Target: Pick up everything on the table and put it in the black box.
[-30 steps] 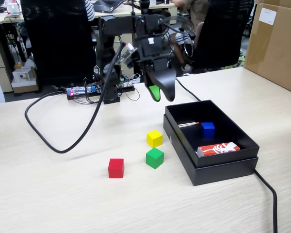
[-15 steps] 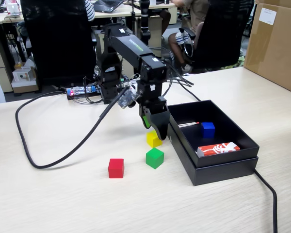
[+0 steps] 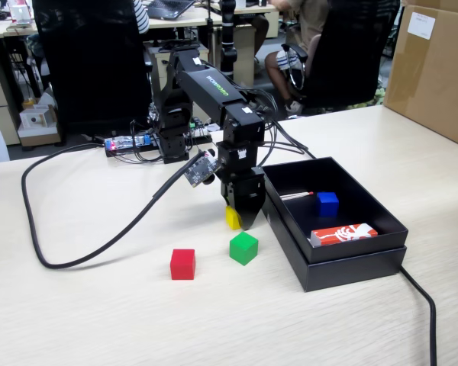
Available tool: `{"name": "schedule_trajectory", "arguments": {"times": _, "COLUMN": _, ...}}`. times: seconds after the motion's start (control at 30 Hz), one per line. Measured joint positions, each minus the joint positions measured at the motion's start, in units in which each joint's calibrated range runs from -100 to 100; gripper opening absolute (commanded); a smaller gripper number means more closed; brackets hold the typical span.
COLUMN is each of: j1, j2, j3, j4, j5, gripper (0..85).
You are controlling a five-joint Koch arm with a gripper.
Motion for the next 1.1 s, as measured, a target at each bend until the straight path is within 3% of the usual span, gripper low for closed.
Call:
{"name": "schedule_trajectory", "arguments": {"times": 0.33, "j1": 1.8, "j2": -24.5, "j3": -0.1, "j4": -0.2, "j5": -3.7, "gripper": 6.8}}
{"name": "schedule_trajectory", "arguments": {"times": 0.57, "j1": 4.6, "j2": -26.7, "j3": 10.8, "j4": -0.3, "j5": -4.2, "gripper": 6.8}}
{"name": "schedule_trajectory", "arguments": {"times": 0.97, "j1": 8.5, "j2": -3.4, "j3": 29.5, "j4": -0.3, "j5": -2.9, "gripper": 6.9}}
{"name": "schedule_trajectory", "arguments": {"times": 1.1, "j1": 9.1, "j2": 8.9, "j3": 32.7, "j4": -0.3, "j5": -1.1, "gripper": 6.9}}
